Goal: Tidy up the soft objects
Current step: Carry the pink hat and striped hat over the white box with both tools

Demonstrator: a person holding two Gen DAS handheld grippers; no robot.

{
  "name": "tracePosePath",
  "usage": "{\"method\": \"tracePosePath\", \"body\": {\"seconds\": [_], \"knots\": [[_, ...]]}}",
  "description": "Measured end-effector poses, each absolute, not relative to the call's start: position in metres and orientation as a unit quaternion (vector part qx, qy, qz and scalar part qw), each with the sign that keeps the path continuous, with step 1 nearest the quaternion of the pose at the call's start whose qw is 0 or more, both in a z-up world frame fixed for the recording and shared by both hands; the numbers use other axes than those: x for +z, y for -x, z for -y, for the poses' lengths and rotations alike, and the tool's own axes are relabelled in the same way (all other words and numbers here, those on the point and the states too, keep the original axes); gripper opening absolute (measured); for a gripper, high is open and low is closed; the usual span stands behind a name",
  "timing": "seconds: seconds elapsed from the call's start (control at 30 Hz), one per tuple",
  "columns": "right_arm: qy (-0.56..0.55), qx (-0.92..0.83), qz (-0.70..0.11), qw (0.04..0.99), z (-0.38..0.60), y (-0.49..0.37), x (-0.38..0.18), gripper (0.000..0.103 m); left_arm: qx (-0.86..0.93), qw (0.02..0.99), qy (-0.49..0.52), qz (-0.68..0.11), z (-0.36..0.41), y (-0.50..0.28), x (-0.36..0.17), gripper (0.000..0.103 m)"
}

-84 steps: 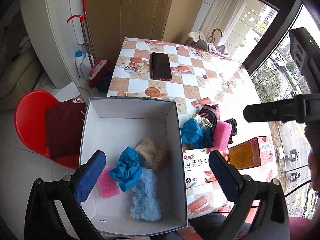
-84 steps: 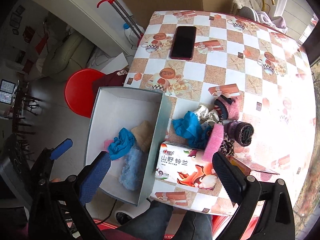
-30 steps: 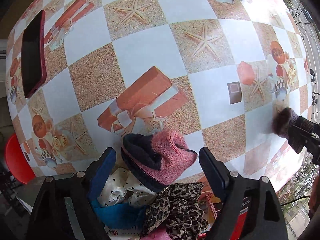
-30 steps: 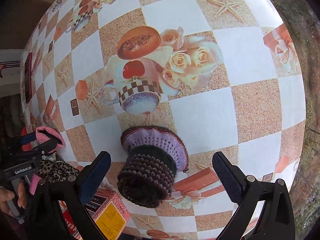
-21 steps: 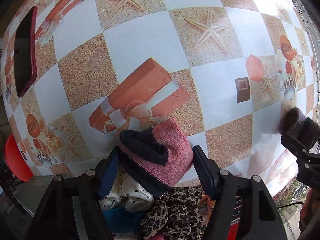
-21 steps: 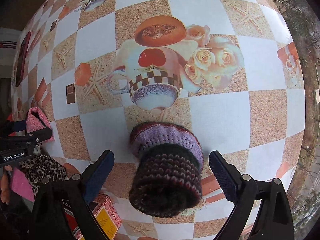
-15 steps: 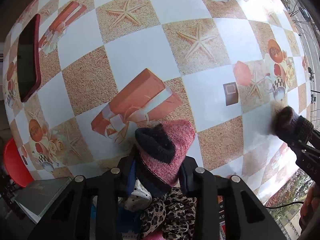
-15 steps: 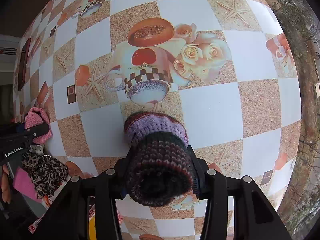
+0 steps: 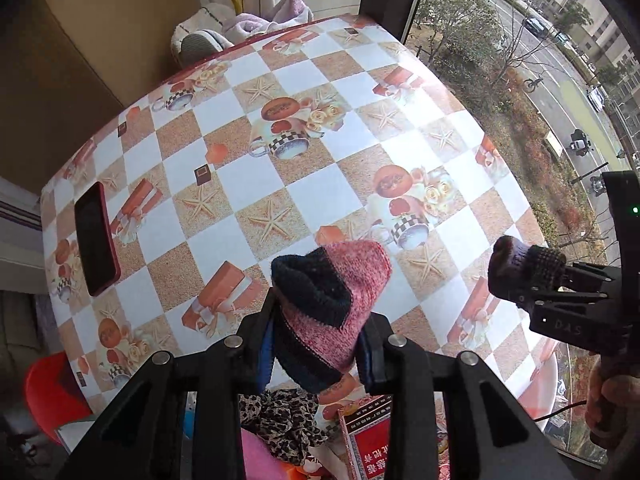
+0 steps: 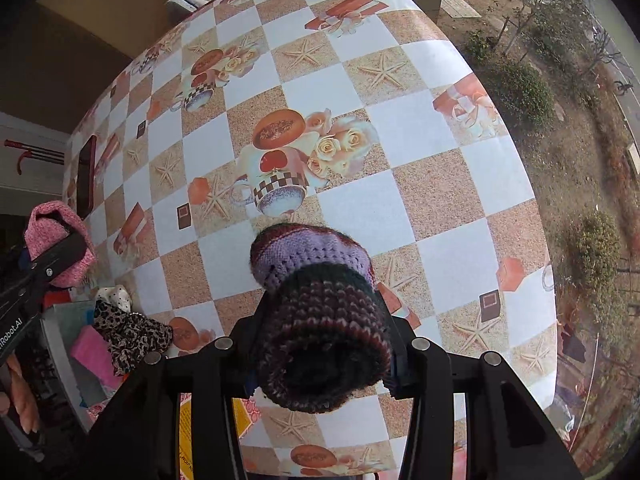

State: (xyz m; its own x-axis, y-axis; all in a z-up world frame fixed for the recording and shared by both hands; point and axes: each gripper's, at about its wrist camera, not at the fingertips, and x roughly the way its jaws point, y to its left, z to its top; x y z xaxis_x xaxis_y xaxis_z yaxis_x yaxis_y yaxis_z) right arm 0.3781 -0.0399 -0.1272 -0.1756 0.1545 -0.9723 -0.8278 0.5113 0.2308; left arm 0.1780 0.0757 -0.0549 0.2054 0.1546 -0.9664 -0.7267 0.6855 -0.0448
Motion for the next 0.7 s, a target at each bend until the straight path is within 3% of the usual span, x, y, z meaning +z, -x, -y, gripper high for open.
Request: {"method": "tracePosePath", "body": {"seconds": [0.37, 0.7], "knots": [[0.24, 0.394, -0.638, 0.616, 0.095, -0.358, -0.106, 0.046, 0.168, 0.809, 0.185, -0.532, 0.044, -0.202, -0.004, 0.036], [0.251, 0.379, -0.645, 0.614, 0.154, -0.302, -0.097, 0.046, 0.109, 0.835, 0.136, -0.522, 0.125, -0.141, 0.019, 0.036]]}}
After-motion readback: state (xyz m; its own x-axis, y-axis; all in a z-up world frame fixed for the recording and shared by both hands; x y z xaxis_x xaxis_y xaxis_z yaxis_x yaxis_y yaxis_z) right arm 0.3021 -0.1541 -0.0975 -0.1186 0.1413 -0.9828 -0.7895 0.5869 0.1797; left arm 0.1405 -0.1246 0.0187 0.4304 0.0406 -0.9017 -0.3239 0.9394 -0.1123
